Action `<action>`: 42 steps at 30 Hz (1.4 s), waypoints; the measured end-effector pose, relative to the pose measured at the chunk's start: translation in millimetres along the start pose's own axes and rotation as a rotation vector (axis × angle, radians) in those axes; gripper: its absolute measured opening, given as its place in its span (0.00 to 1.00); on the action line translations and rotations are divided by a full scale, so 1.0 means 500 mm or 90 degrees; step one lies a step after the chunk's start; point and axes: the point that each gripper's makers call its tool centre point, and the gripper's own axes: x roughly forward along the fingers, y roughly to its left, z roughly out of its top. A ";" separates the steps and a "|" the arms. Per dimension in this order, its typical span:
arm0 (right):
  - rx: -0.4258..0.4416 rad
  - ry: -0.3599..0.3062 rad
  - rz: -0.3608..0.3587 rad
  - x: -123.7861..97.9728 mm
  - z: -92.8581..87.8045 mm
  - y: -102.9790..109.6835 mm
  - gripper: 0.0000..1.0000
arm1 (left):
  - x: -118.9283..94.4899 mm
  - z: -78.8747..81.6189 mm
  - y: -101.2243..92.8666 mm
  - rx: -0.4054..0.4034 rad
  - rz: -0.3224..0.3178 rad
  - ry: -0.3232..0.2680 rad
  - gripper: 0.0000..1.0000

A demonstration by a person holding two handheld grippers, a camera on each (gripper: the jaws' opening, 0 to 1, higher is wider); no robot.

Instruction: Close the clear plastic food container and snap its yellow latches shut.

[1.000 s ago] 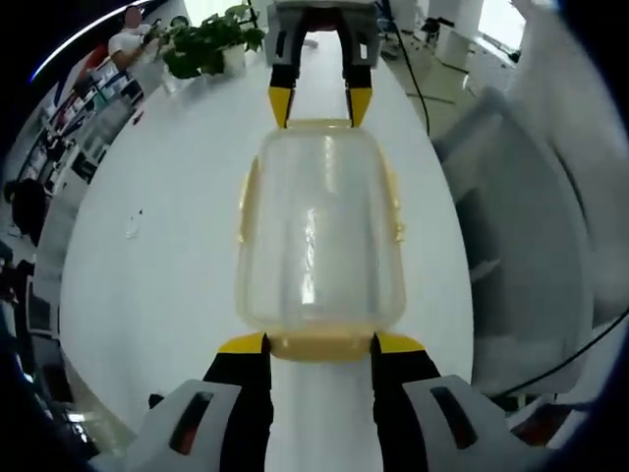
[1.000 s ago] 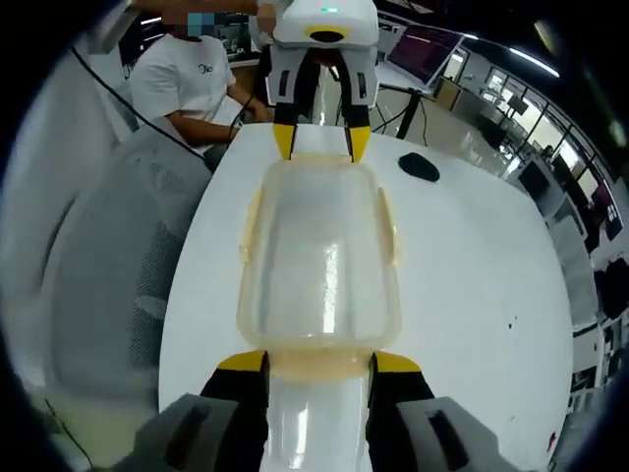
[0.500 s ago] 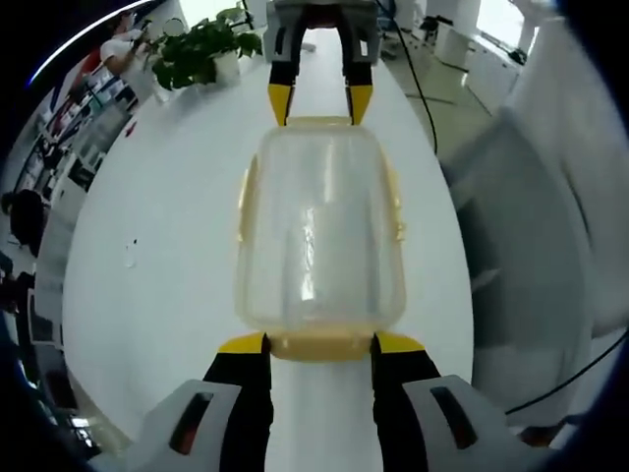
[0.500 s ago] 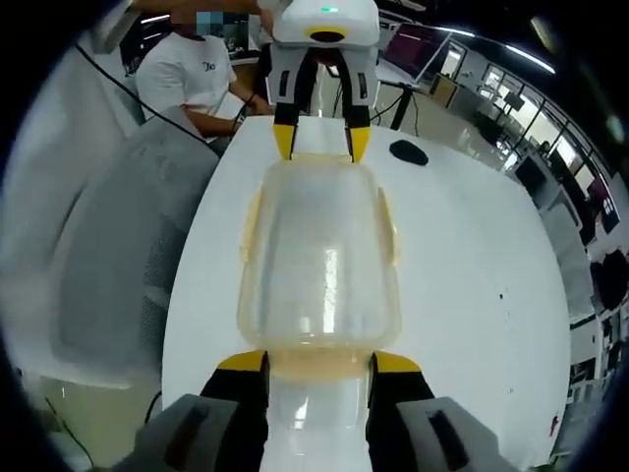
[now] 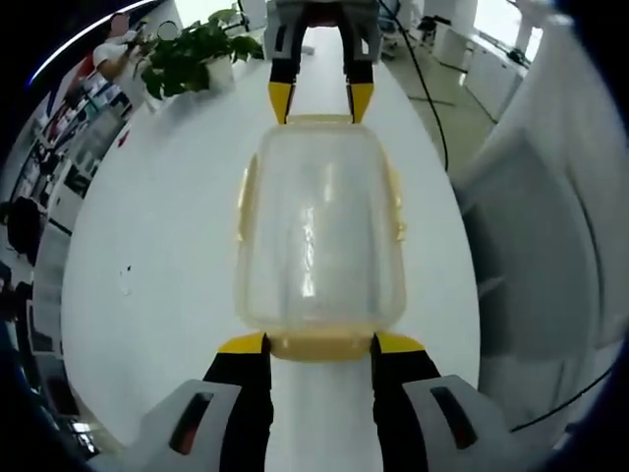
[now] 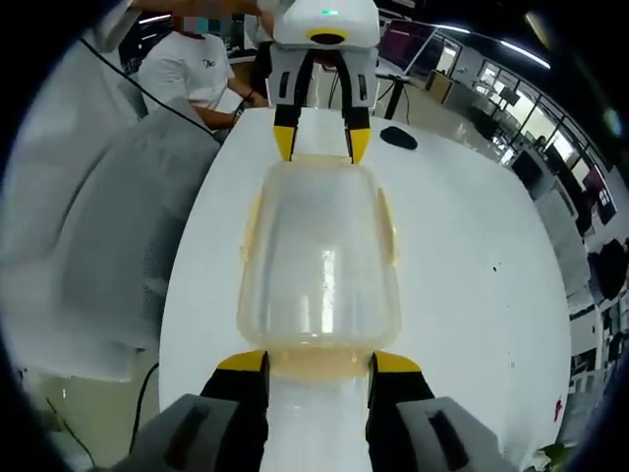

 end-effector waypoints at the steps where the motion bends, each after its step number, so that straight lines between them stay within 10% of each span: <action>1: 0.000 0.001 0.000 -0.001 -0.006 -0.001 0.37 | 0.004 0.005 0.001 0.000 0.000 0.001 0.38; 24: 0.013 0.021 -0.001 -0.005 -0.110 -0.006 0.37 | 0.081 0.078 0.013 0.013 -0.004 0.001 0.38; 42: 0.013 0.032 0.010 0.033 -0.141 -0.003 0.37 | 0.129 0.068 0.009 0.014 -0.020 0.010 0.38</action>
